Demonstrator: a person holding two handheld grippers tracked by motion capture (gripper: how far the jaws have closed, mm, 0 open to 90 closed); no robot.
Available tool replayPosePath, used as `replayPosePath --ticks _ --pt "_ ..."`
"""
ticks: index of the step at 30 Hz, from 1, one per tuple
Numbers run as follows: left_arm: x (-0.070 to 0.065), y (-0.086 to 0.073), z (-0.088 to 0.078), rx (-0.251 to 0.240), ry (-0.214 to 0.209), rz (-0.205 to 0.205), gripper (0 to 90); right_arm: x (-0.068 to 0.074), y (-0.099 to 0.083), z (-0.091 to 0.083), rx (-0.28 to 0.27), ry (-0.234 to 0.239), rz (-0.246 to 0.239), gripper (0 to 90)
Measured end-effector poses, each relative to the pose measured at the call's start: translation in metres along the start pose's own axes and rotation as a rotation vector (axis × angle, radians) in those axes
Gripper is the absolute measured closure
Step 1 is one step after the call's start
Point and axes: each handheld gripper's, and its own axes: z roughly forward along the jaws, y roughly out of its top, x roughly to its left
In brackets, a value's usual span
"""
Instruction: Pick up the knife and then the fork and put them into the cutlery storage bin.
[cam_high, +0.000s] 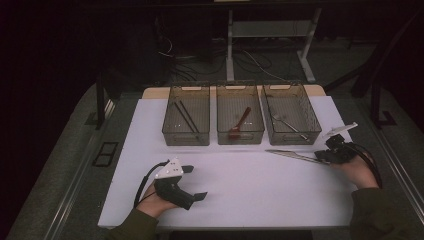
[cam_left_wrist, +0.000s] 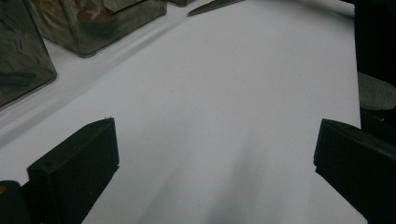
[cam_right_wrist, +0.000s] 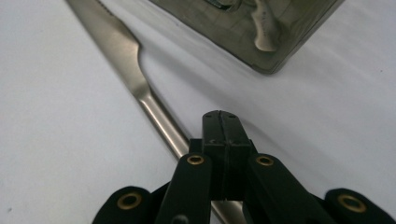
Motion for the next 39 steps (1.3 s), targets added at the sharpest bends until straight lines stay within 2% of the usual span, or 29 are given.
replayPosePath --ticks 11,15,16,17,20,24,30,39 --pt "0.0 0.0 0.0 0.001 0.0 0.0 0.0 0.002 0.0 -0.002 0.024 0.028 -0.024 90.0" --pt "0.0 0.0 0.0 -0.001 0.0 0.0 0.0 0.0 0.001 -0.005 0.027 0.011 -0.032 90.0" --pt "0.0 0.0 0.0 -0.002 -0.001 0.0 0.0 -0.001 0.003 -0.008 0.031 0.021 -0.033 88.8" --pt "0.0 0.0 0.0 -0.001 0.0 -0.001 0.0 -0.002 0.006 -0.011 0.043 0.033 -0.041 83.2" --pt "0.001 0.0 0.0 0.001 0.001 -0.001 0.0 0.002 0.014 -0.018 0.069 0.076 -0.091 76.2" --pt "0.0 0.0 0.0 -0.001 0.0 0.001 0.0 0.01 0.027 -0.017 0.112 0.093 -0.184 71.7" --pt "0.0 0.0 0.0 0.0 -0.002 0.001 0.0 0.019 0.042 -0.004 0.201 0.129 -0.254 71.1" --pt "0.001 0.0 0.0 0.002 -0.005 0.003 0.0 0.021 0.055 0.014 0.325 0.145 -0.338 74.1"
